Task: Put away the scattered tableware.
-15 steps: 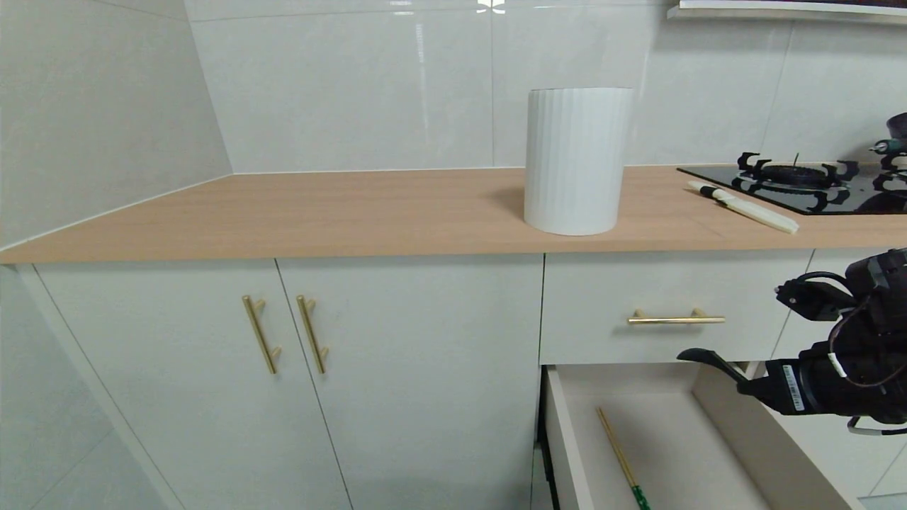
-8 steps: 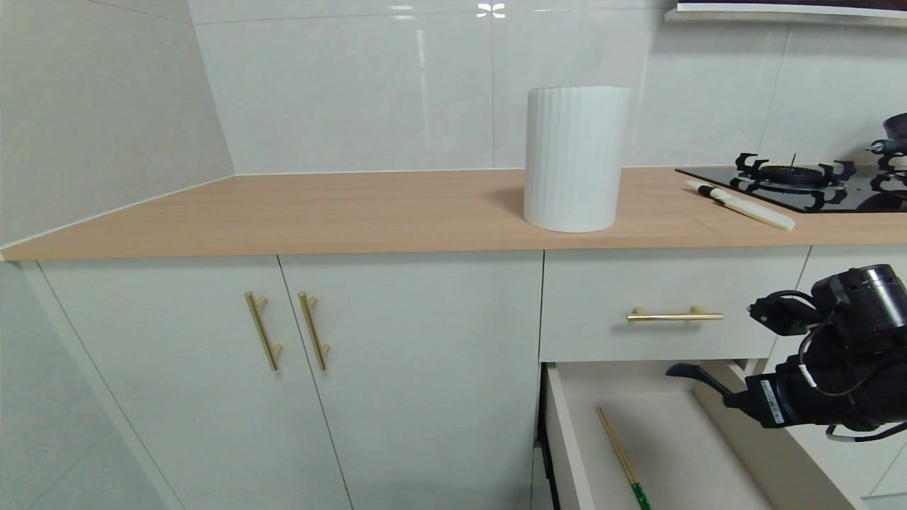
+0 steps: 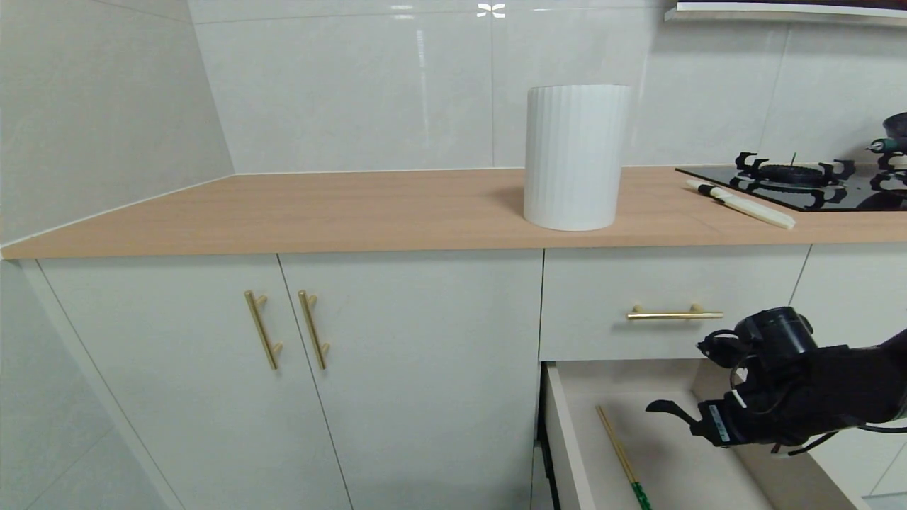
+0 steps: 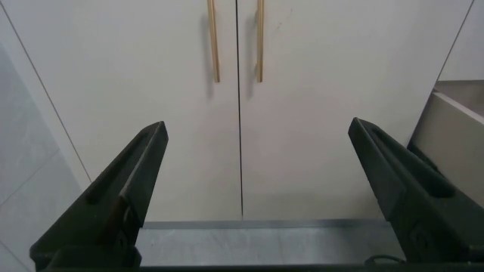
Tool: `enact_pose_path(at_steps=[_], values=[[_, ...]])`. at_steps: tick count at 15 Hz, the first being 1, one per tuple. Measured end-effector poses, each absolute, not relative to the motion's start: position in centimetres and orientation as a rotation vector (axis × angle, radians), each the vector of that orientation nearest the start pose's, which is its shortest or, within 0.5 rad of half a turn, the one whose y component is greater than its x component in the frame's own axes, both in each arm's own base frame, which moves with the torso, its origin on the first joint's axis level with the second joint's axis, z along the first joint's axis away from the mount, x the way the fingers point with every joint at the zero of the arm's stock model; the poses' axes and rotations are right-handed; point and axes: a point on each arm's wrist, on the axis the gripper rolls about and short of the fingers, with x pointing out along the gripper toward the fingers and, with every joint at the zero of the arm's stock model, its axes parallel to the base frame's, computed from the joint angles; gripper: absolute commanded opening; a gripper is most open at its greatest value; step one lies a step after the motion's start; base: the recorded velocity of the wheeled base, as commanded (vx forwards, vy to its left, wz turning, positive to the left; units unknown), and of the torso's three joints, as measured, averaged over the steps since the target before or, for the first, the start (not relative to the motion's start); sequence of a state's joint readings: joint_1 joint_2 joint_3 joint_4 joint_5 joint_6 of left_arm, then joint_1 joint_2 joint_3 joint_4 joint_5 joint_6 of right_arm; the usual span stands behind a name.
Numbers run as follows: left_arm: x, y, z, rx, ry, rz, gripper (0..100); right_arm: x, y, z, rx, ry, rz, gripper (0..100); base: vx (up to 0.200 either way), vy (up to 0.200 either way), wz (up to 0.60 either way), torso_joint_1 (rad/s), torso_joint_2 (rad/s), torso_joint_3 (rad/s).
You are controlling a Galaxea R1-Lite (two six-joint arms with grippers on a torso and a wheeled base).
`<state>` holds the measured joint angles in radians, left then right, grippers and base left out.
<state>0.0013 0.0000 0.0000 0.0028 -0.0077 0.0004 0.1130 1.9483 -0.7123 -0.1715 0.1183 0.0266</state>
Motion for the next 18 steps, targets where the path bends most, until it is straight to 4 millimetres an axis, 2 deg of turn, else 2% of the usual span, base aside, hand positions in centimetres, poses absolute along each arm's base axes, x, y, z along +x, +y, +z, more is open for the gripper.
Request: enact_pose_path(at_steps=[4, 8, 12, 18], values=[[-2.3, 0.0, 7.5, 0.000, 0.003, -0.006, 100, 30.3, 4.1, 0.9, 0.002, 1.111, 0.106, 0, 0.000, 0.000, 0.00, 0.000, 0.00, 0.000], [-2.3, 0.0, 7.5, 0.000, 0.003, -0.006, 100, 30.7, 4.9, -2.5, -0.058, 1.171, 0.053, 0, 0.000, 0.000, 0.00, 0.000, 0.00, 0.000], [-2.3, 0.0, 7.5, 0.000, 0.003, -0.006, 100, 30.5, 5.2, -3.8, -0.092, 1.205, 0.033, 0, 0.000, 0.000, 0.00, 0.000, 0.00, 0.000], [-2.3, 0.0, 7.5, 0.000, 0.003, -0.006, 100, 30.8, 5.3, -4.3, -0.096, 1.187, 0.025, 0, 0.000, 0.000, 0.00, 0.000, 0.00, 0.000]])
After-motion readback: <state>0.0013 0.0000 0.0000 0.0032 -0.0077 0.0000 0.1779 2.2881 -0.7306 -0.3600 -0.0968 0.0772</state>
